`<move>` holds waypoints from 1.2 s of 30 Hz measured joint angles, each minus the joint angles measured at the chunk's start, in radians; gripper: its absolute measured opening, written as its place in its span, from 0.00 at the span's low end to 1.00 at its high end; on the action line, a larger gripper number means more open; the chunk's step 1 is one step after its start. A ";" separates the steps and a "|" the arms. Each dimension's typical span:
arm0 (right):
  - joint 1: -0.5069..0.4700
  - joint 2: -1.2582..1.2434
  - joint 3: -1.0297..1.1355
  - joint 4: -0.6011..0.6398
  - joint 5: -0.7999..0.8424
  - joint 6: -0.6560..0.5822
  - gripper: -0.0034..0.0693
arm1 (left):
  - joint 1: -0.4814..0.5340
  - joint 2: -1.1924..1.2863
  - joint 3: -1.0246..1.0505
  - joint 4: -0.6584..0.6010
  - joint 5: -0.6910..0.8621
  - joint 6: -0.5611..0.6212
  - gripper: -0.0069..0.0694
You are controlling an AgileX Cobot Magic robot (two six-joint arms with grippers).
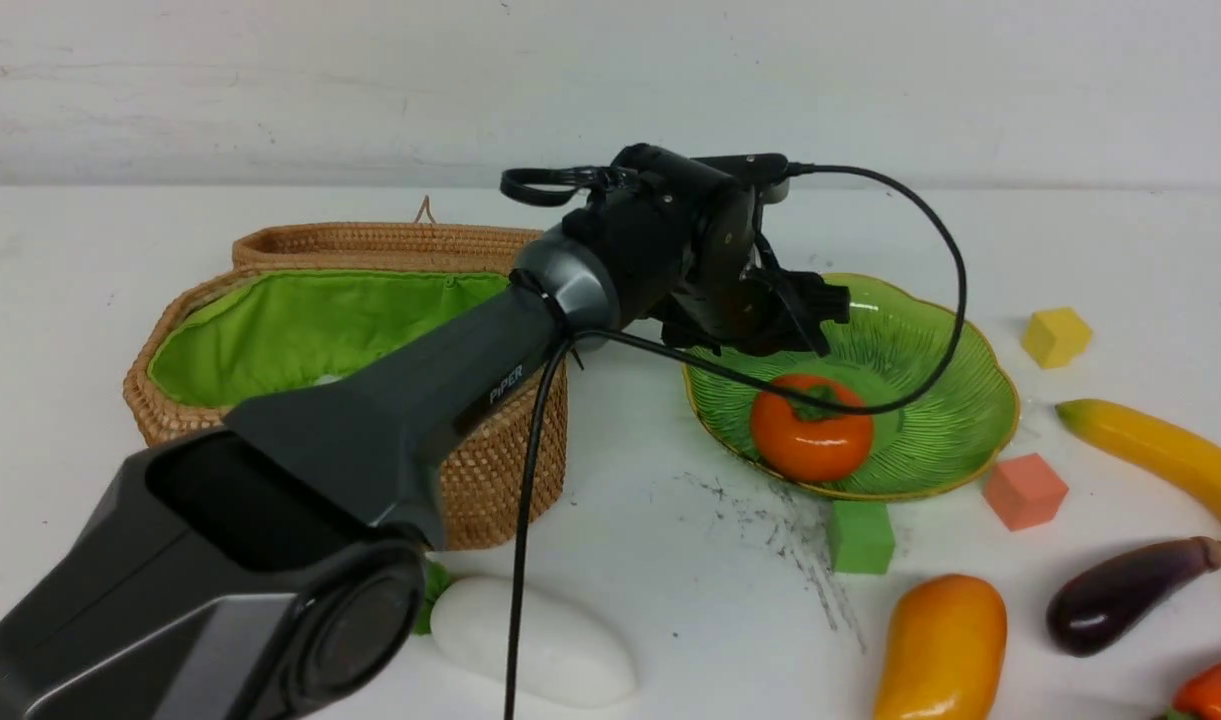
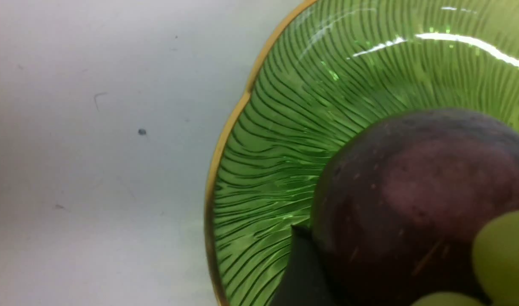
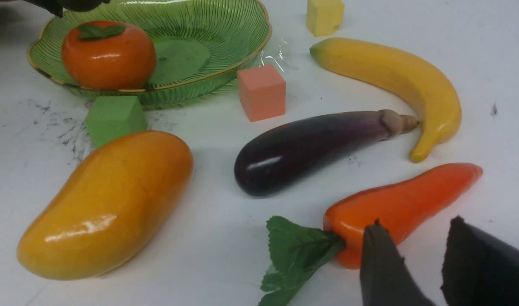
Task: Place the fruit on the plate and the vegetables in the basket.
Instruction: Grab a mangosteen with your left arm and put it on the plate on the right
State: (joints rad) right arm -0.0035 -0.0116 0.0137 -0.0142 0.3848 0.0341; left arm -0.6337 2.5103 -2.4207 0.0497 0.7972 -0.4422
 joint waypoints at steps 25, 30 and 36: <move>0.000 0.000 0.000 0.000 0.000 0.000 0.38 | 0.000 -0.126 -0.003 -0.002 0.124 0.039 0.87; 0.000 0.000 0.000 0.000 0.000 0.000 0.38 | 0.000 -0.106 -0.003 -0.012 0.073 0.046 0.90; 0.000 0.000 0.000 0.000 0.000 0.000 0.38 | 0.000 -0.094 -0.003 -0.005 0.050 0.066 0.90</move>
State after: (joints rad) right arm -0.0035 -0.0116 0.0137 -0.0142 0.3848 0.0341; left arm -0.6337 2.4163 -2.4237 0.0450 0.8475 -0.3758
